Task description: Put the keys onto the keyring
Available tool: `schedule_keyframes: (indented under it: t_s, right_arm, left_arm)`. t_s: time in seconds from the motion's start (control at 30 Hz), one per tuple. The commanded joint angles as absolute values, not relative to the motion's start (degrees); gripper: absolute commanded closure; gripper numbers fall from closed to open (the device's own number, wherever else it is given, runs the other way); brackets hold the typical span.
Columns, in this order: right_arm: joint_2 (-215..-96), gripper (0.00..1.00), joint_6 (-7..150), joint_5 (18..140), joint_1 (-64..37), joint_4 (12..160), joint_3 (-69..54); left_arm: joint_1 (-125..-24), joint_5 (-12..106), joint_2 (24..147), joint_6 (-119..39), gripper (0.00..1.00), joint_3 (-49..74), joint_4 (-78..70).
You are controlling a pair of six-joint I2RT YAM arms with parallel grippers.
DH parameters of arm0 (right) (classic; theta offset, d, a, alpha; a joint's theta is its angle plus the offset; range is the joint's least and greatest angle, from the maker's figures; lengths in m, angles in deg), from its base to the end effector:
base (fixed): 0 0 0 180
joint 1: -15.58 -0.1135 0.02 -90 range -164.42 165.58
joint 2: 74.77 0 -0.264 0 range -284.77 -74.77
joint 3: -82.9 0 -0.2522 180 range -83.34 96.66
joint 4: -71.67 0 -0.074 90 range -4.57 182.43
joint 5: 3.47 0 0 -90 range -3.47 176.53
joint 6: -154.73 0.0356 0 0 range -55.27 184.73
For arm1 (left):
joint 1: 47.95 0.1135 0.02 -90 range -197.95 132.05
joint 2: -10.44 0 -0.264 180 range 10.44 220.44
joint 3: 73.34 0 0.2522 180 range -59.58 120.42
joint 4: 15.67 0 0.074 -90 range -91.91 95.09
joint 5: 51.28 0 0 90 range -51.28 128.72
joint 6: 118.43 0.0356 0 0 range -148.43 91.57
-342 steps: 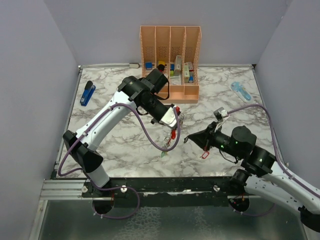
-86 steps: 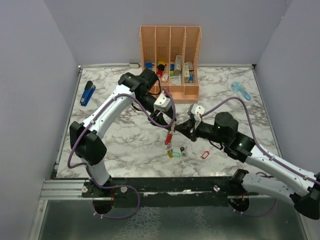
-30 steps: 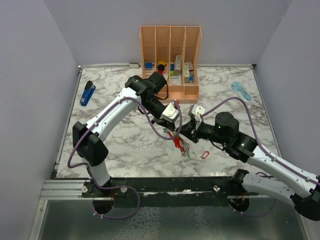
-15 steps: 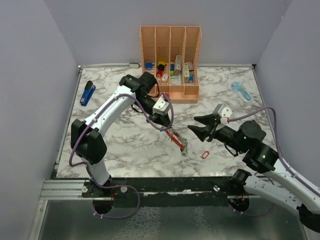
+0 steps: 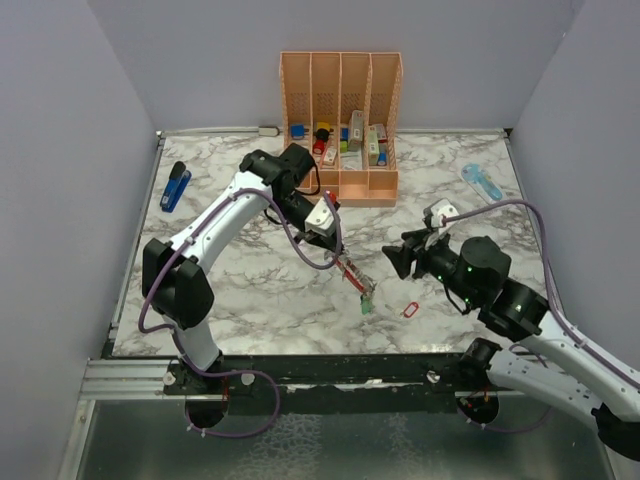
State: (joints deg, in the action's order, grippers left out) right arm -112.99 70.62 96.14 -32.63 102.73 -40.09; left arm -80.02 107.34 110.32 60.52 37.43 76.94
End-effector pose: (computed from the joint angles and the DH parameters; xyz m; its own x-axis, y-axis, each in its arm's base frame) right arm 0.1097 0.1138 0.3349 -0.2052 -0.0777 -0.9756 -0.6086 0.7908 0.0650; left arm 0.2582 -0.2009 0.3352 0.2918 0.2473 -0.9240 0.8441 -0.5210 0.1271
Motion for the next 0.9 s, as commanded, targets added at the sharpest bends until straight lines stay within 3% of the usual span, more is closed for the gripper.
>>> schedule_keyframes:
  t_s: [0.0,0.13,0.3,0.57,0.87]
  right_arm:
    - [-117.3,0.46,76.1,101.6,-32.7,106.4,-38.5]
    - [-126.1,0.46,82.1,100.3,-32.7,112.6,-35.9]
    - [-130.5,0.47,90.4,98.7,-32.6,116.0,-38.7]
    - [-129.7,0.49,100.6,94.8,-32.5,123.3,-43.2]
    - [-137.6,0.56,101.8,86.5,-32.5,116.2,-46.1]
  left_arm:
    - [-79.7,96.2,109.6,60.9,1.00,42.5,74.0]
    - [-79.6,84.5,102.8,63.4,1.00,39.5,64.2]
    - [-79.6,84.4,97.6,58.1,1.00,29.3,47.6]
    - [-79.4,82.7,83.8,49.1,1.00,-6.4,2.7]
    - [-79.4,77.9,77.9,32.5,1.00,-26.1,-34.0]
